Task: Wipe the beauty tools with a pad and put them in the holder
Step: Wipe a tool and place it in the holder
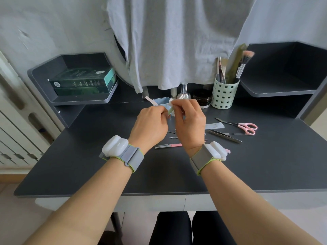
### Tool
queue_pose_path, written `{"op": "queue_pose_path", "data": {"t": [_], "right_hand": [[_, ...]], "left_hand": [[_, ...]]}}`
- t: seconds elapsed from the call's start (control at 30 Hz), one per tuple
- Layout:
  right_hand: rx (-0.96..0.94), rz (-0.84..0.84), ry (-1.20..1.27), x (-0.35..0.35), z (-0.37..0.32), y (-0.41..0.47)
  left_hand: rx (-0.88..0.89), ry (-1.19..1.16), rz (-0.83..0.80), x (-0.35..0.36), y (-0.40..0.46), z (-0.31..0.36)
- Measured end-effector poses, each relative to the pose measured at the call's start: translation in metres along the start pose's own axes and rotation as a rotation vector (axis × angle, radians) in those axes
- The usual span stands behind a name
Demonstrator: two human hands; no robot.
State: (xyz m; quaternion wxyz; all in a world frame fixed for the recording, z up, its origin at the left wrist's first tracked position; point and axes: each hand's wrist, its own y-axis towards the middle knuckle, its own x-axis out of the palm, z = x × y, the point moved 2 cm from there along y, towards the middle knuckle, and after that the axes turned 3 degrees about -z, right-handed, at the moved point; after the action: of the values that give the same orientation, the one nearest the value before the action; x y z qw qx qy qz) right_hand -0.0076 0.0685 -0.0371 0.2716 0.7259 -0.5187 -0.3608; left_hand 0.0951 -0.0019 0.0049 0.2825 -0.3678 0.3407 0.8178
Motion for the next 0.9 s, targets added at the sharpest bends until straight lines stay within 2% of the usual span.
{"op": "queue_pose_path", "data": {"t": [0.9], "right_hand": [[0.097,0.113,-0.050,-0.011,0.021,0.013]], "left_hand": [[0.056,0.065,-0.061,0.006,-0.003,-0.001]]}}
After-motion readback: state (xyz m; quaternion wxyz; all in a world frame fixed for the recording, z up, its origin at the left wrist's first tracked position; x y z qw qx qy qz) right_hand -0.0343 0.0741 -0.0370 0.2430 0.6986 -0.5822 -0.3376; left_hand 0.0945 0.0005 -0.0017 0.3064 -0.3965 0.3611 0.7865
